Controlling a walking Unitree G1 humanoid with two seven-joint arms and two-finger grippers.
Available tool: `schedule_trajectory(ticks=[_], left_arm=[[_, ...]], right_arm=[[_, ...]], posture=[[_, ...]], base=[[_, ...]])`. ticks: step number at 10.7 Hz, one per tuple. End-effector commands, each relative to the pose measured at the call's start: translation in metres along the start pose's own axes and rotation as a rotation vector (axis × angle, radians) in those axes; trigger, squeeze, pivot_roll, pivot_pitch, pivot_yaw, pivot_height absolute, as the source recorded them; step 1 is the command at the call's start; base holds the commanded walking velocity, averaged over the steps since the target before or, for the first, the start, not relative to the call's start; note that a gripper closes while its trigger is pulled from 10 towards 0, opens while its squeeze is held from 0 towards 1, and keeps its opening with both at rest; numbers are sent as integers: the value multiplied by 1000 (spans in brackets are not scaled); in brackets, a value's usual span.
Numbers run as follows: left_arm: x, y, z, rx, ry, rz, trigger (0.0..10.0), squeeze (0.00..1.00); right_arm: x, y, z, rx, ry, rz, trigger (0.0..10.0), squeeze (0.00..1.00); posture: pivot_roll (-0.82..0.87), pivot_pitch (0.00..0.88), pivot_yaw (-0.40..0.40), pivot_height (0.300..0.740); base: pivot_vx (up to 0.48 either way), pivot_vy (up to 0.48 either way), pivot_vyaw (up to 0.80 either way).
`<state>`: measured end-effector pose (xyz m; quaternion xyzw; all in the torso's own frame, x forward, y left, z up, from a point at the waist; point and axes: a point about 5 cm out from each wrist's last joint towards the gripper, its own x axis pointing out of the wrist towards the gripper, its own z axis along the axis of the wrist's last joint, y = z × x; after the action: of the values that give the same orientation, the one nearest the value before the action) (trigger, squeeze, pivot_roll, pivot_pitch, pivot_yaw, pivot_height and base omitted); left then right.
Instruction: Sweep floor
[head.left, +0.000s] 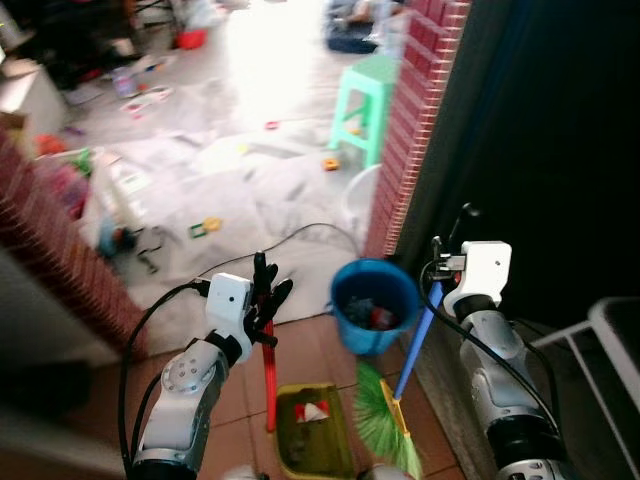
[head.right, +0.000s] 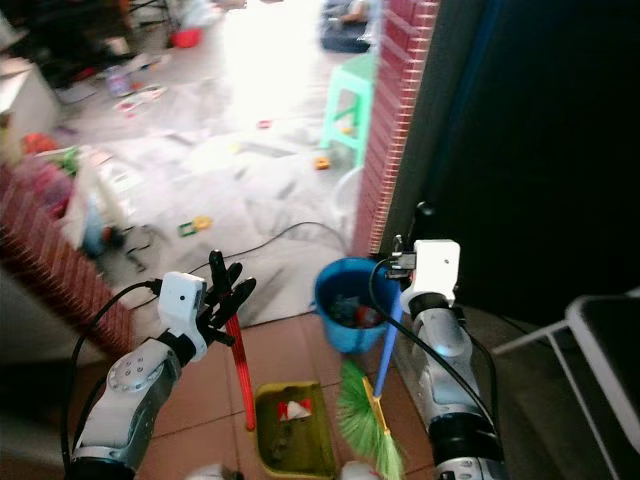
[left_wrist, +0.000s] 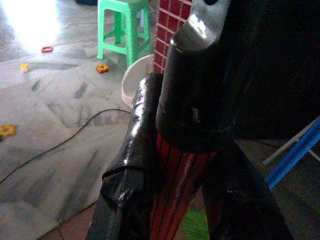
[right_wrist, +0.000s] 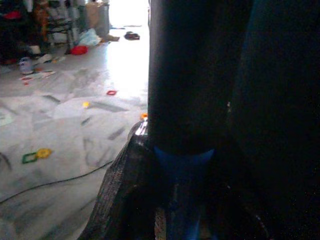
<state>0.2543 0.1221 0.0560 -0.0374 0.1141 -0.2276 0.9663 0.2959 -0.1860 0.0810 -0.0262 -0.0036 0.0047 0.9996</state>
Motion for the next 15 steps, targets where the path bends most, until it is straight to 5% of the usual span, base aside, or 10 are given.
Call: schedule_trajectory(ticks=[1, 5, 15], left_arm=[[6, -22, -5, -145, -16, -103, 10000, 0], [5, -21, -6, -138, -9, -96, 10000, 0], [9, -12, -1, -125, -25, -48, 10000, 0]], right_arm=[[0, -3, 1, -10, -4, -5, 10000, 0], [0, -3, 1, -11, -2, -5, 10000, 0], [1, 0, 0, -8, 6, 5, 10000, 0]], posture=[[-62, 0, 15, 740], [-61, 0, 17, 740], [-64, 0, 17, 740]], base=[[0, -326, -538], [0, -314, -539], [0, 0, -349]])
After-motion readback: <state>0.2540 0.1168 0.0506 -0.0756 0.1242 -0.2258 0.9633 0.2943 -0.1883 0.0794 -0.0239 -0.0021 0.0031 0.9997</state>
